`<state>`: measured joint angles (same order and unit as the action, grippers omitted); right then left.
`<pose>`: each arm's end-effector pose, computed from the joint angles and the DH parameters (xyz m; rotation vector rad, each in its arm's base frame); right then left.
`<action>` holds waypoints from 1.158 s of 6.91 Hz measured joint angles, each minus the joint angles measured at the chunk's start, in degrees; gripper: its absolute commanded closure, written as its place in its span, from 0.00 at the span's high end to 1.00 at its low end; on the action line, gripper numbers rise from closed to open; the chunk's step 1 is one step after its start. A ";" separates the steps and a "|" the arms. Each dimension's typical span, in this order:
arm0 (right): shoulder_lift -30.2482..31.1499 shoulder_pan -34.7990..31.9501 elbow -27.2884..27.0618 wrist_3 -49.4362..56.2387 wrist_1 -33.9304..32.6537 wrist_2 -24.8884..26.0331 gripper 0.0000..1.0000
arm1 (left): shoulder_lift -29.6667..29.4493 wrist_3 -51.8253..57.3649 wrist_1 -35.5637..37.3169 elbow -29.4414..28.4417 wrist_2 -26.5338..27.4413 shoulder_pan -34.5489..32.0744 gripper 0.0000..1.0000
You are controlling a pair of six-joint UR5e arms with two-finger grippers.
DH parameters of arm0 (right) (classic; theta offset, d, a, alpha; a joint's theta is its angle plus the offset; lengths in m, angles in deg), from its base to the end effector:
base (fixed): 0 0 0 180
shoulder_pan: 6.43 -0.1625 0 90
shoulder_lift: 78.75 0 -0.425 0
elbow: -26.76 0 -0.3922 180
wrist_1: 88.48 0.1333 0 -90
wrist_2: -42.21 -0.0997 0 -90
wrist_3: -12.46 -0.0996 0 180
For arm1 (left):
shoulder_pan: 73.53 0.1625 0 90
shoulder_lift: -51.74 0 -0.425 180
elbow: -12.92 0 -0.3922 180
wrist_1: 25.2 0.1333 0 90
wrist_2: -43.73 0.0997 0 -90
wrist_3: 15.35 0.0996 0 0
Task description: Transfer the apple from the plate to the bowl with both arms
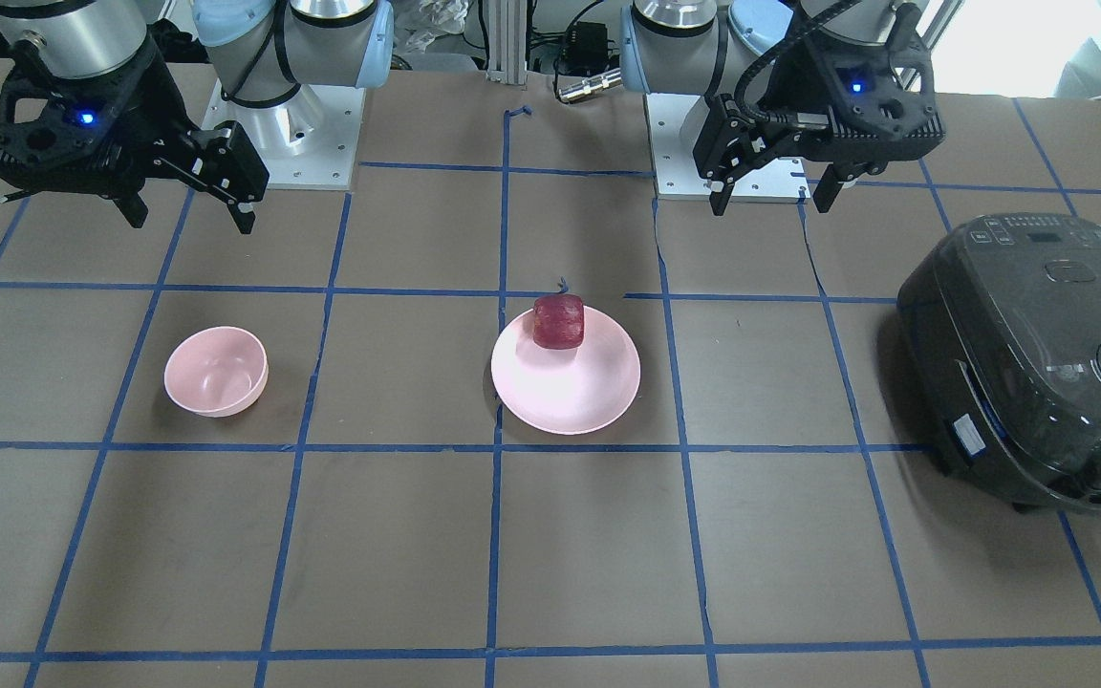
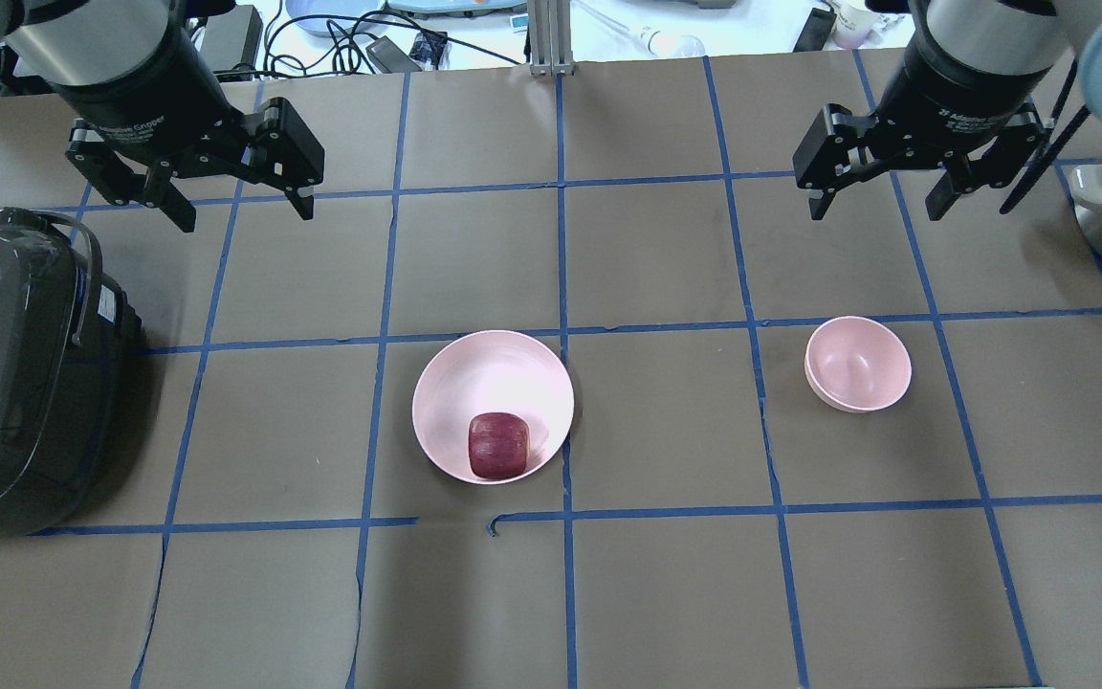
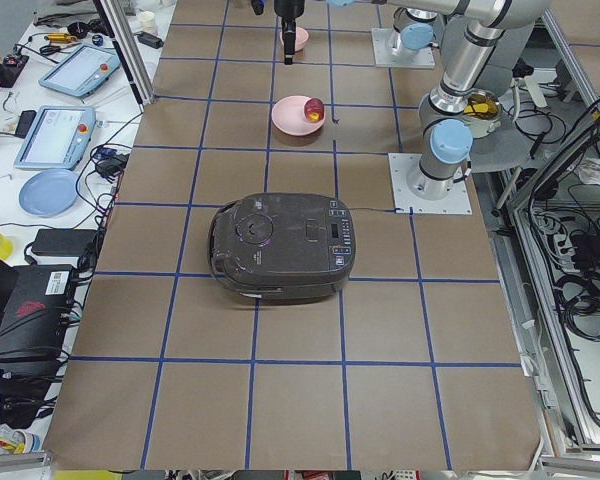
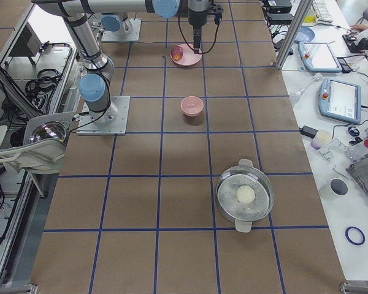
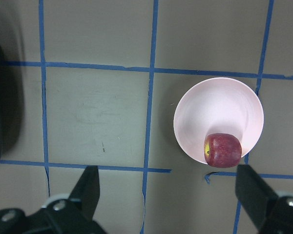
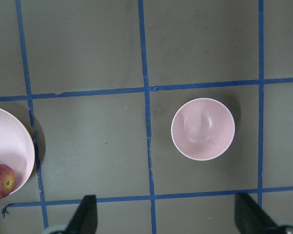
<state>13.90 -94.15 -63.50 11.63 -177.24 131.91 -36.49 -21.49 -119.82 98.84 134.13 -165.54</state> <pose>0.1149 -0.4788 0.5058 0.0850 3.1353 -0.0316 -0.1493 -0.4739 0.5298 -0.1131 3.1339 -0.0344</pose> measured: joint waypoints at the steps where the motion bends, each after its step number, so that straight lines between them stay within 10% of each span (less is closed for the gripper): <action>1: 0.04 -0.04 -0.01 -0.03 0.01 -0.03 1.00 | -0.45 -0.96 -0.41 0.53 0.04 -1.49 1.00; 8: -2.90 6.28 -1.71 5.75 1.50 0.82 1.00 | -9.33 -20.81 36.72 28.52 0.66 -18.81 1.00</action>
<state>11.00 -87.87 -65.20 17.38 -175.74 132.73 -45.81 -42.31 -83.10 127.36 134.79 -184.35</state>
